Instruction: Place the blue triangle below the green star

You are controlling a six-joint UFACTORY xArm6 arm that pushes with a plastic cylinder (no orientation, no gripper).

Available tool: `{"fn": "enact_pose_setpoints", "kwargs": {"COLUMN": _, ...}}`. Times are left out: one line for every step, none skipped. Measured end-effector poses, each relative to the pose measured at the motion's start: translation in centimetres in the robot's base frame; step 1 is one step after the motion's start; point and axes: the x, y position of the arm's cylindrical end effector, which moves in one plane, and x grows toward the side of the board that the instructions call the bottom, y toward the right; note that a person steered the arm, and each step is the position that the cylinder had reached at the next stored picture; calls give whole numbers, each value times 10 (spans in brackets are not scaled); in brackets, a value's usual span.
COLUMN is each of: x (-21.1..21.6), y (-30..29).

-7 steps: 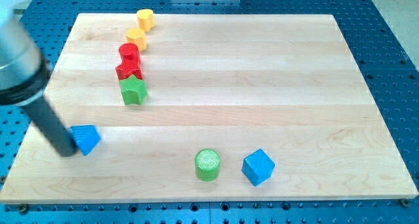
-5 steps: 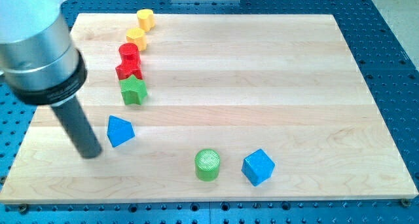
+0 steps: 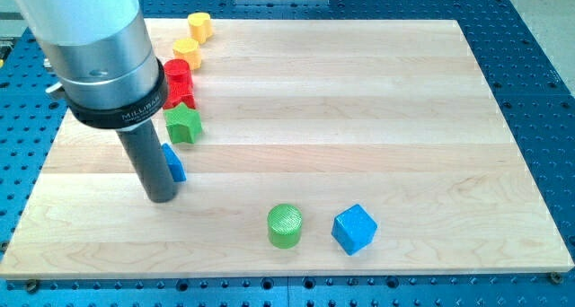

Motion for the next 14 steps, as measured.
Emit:
{"fn": "enact_pose_setpoints", "kwargs": {"x": -11, "y": 1}}
{"fn": "enact_pose_setpoints", "kwargs": {"x": -13, "y": 17}}
{"fn": "enact_pose_setpoints", "kwargs": {"x": -18, "y": 28}}
{"fn": "enact_pose_setpoints", "kwargs": {"x": -41, "y": 28}}
{"fn": "enact_pose_setpoints", "kwargs": {"x": -44, "y": 29}}
{"fn": "enact_pose_setpoints", "kwargs": {"x": -44, "y": 30}}
{"fn": "enact_pose_setpoints", "kwargs": {"x": -63, "y": 68}}
{"fn": "enact_pose_setpoints", "kwargs": {"x": -67, "y": 67}}
{"fn": "enact_pose_setpoints", "kwargs": {"x": -67, "y": 53}}
{"fn": "enact_pose_setpoints", "kwargs": {"x": -74, "y": 25}}
{"fn": "enact_pose_setpoints", "kwargs": {"x": -75, "y": 16}}
{"fn": "enact_pose_setpoints", "kwargs": {"x": -76, "y": 68}}
{"fn": "enact_pose_setpoints", "kwargs": {"x": -35, "y": 68}}
{"fn": "enact_pose_setpoints", "kwargs": {"x": -16, "y": 19}}
